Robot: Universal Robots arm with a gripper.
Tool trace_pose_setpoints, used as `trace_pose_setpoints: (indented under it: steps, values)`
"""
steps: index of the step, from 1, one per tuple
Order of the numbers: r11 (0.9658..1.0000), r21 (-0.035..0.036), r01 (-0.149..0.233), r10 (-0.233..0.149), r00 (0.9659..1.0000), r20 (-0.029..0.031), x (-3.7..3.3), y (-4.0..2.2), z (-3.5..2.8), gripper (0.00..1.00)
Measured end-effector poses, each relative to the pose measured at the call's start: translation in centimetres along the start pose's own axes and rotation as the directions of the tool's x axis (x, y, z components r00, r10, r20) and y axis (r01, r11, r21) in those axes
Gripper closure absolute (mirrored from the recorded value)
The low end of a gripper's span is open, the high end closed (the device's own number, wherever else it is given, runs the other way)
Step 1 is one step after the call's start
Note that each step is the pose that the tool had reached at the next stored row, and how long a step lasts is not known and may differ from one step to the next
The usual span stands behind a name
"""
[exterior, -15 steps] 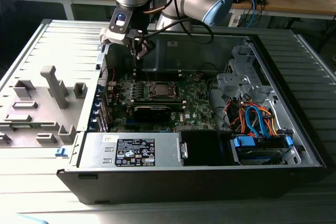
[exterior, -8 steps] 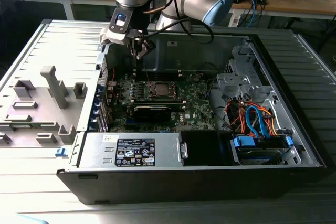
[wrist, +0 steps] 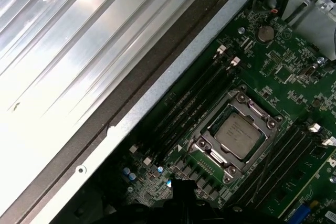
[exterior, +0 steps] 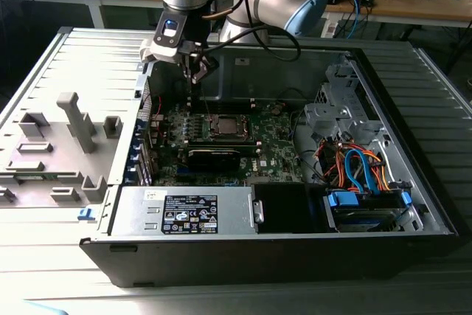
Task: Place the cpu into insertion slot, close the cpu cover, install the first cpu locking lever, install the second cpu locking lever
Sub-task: 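Install the first cpu locking lever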
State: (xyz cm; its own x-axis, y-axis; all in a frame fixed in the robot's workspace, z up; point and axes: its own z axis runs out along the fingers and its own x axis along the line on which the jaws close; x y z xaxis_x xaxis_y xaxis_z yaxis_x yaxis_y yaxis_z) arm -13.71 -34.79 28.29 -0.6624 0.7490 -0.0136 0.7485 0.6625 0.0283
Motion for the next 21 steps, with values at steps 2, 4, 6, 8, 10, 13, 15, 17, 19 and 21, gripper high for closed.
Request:
trace_pose_setpoints:
  steps: [2, 4, 6, 8, 10, 13, 15, 17, 19, 21]
  values:
    - [1.0000, 0.0000, 0.004, -0.004, 1.0000, -0.0002, 0.00, 0.00, 0.00, 0.89]
    - [0.9999, 0.0000, 0.011, -0.011, 0.9999, -0.0002, 0.00, 0.00, 0.00, 0.89]
    - [0.9998, -0.0001, 0.020, -0.020, 0.9998, -0.0004, 0.00, 0.00, 0.00, 0.89]
    - [0.9997, -0.0001, 0.024, -0.024, 0.9997, -0.0004, 0.00, 0.00, 0.00, 0.89]
    - [0.9990, -0.0003, 0.044, -0.044, 0.9990, -0.0009, 0.00, 0.00, 0.00, 0.89]
    - [0.9963, 0.0010, 0.086, -0.086, 0.9963, -0.0001, 0.00, 0.00, 0.00, 0.89]
    - [0.9954, 0.0009, 0.096, -0.096, 0.9954, -0.0003, 0.00, 0.00, 0.00, 0.89]
    - [0.9945, 0.0008, 0.105, -0.105, 0.9945, -0.0006, 0.00, 0.00, 0.00, 0.89]
    - [0.9933, 0.0007, 0.115, -0.115, 0.9933, -0.0007, 0.00, 0.00, 0.00, 0.89]
    - [0.9920, 0.0007, 0.126, -0.126, 0.9920, -0.0008, 0.00, 0.00, 0.00, 0.89]
